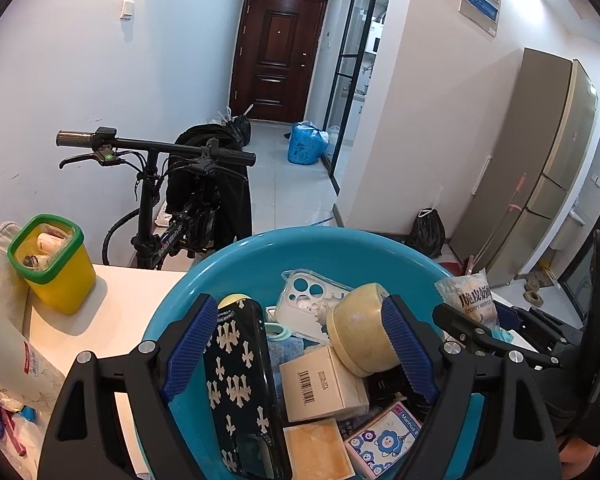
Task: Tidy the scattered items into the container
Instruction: 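Lower the cream tin into the blue basin and open the left tool, then lower the pastry bag into the blue basin and open the right tool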
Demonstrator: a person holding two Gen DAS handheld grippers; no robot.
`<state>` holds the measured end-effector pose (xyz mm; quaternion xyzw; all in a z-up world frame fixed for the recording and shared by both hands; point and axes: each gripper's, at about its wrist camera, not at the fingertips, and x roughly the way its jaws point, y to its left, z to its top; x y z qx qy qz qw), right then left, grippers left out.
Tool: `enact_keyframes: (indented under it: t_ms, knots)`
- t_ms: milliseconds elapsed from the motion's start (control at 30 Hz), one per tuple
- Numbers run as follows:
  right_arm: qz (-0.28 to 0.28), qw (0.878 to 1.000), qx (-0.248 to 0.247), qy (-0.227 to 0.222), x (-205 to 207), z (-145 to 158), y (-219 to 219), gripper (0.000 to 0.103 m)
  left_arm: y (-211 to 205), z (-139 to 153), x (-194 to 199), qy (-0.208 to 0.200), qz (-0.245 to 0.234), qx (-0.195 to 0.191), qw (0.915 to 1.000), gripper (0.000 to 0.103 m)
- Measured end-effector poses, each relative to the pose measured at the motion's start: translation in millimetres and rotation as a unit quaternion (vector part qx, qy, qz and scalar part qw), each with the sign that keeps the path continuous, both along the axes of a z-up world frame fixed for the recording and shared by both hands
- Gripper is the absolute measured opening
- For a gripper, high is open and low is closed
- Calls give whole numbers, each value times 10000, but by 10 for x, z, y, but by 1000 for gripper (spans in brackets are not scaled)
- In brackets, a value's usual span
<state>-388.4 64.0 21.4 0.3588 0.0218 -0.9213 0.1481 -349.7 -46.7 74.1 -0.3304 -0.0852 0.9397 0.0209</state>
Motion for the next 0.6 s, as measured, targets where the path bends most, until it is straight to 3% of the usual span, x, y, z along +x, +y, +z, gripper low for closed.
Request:
enact_keyframes:
  t_ms: [433, 600]
  knots:
    - [31, 9998, 8, -184, -36, -78, 10, 49, -26, -11, -4, -44, 134, -29, 9999, 86]
    - [-25, 9998, 1, -174, -36, -67, 24, 60, -24, -5, 12, -10, 148, -23, 9999, 86]
